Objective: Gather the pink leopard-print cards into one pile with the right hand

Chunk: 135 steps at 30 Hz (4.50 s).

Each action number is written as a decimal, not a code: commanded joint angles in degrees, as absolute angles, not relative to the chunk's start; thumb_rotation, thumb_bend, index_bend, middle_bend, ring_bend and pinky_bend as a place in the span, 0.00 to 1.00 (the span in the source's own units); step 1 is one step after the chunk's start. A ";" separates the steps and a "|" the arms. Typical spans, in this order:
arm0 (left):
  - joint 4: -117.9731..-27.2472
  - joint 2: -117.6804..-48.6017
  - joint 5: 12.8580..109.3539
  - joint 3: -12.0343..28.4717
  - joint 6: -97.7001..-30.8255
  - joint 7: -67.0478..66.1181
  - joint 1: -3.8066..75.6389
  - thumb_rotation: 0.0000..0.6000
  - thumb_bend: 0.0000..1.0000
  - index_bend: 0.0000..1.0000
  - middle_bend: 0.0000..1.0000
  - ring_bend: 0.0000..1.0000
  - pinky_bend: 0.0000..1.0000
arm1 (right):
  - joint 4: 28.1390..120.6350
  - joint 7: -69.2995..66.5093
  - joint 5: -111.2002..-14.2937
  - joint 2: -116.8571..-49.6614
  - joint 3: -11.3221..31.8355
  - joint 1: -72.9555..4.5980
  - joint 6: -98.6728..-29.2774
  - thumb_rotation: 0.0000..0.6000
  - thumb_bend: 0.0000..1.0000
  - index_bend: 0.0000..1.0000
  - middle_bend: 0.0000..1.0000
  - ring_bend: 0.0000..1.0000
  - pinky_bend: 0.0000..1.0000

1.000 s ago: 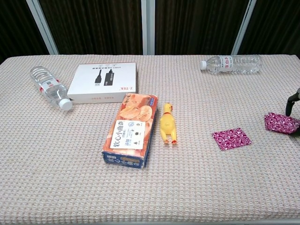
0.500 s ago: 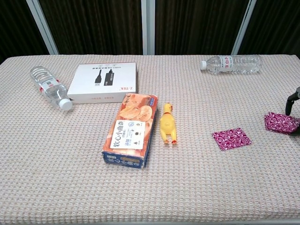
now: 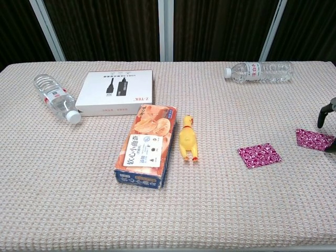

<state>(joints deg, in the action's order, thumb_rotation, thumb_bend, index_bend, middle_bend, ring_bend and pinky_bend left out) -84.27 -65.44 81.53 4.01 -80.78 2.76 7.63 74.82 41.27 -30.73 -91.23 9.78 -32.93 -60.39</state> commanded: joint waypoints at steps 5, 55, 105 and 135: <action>-84.47 -65.34 81.63 4.08 -80.92 2.74 7.66 1.00 0.00 0.22 0.19 0.13 0.30 | 76.85 40.58 -32.16 -90.54 9.86 -32.83 -61.12 1.00 0.00 0.36 1.00 1.00 1.00; -84.82 -64.25 81.29 4.38 -81.81 3.45 7.00 1.00 0.00 0.22 0.19 0.13 0.30 | 85.90 34.33 -49.23 -85.10 1.62 -41.56 -46.81 1.00 0.00 0.35 1.00 1.00 1.00; -83.48 -64.22 80.68 4.78 -82.07 4.90 6.51 1.00 0.00 0.22 0.19 0.13 0.30 | 83.65 35.45 -42.24 -88.09 -0.85 -45.45 -46.90 1.00 0.00 0.39 1.00 1.00 1.00; -83.68 -63.95 80.74 4.99 -82.00 5.11 6.60 1.00 0.00 0.22 0.19 0.13 0.30 | 85.47 34.75 -41.68 -86.22 0.11 -45.89 -49.49 1.00 0.00 0.44 1.00 1.00 1.00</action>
